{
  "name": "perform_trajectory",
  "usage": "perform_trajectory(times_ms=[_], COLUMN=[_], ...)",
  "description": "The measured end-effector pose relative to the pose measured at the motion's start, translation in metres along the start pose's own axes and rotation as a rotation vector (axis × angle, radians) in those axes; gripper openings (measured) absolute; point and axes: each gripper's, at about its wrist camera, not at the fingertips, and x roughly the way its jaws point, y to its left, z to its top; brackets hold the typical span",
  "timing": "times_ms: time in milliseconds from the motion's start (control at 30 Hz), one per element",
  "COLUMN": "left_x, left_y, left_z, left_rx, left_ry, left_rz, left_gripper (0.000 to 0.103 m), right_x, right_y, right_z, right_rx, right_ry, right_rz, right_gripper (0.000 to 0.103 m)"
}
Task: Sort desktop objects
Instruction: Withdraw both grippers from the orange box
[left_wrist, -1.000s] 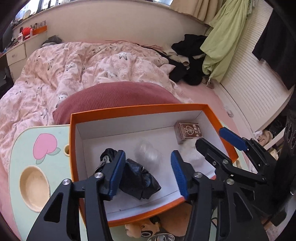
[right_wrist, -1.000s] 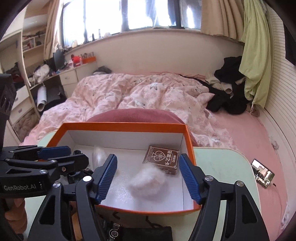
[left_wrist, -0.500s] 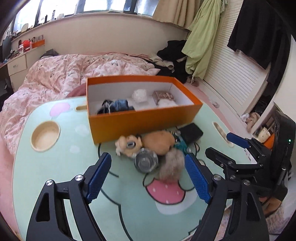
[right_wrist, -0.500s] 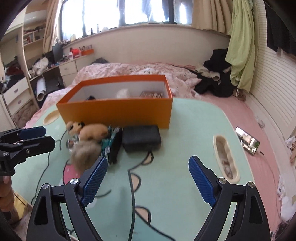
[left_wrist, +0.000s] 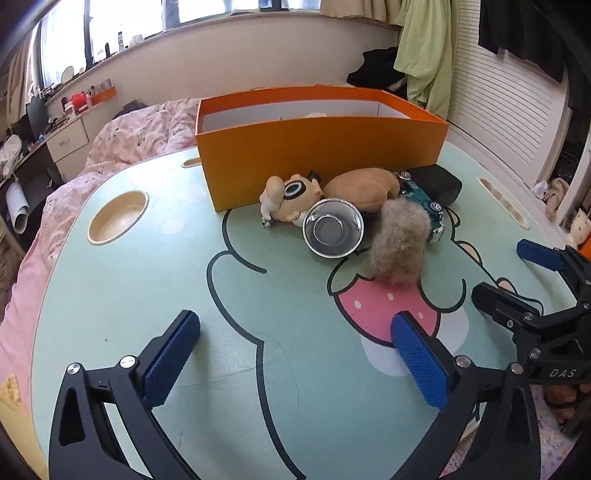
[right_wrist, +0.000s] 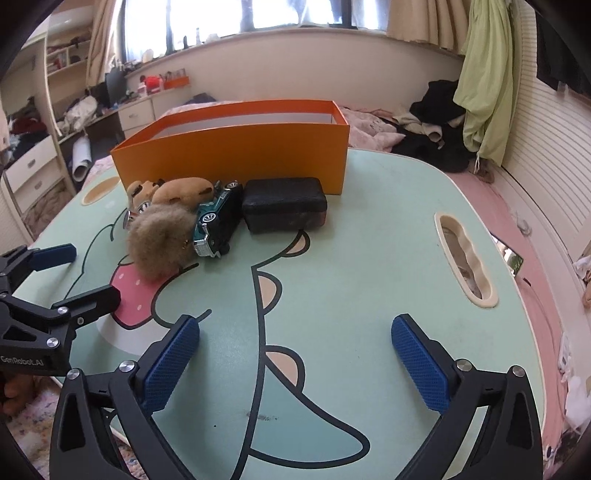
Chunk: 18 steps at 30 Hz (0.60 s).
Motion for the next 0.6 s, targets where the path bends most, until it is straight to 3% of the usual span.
perform_trajectory(times_ms=[600], left_x=[0.0001], left_y=[-0.0032], left_z=[0.0006], left_rx=[0.004], left_ry=[-0.005], left_rz=[0.000], left_gripper=[0.103], right_x=[0.0000], right_y=[0.0001], right_z=[-0.0020], right_rx=[-0.004], right_ry=[-0.009], right_rz=[0.009], right_gripper=[0.103])
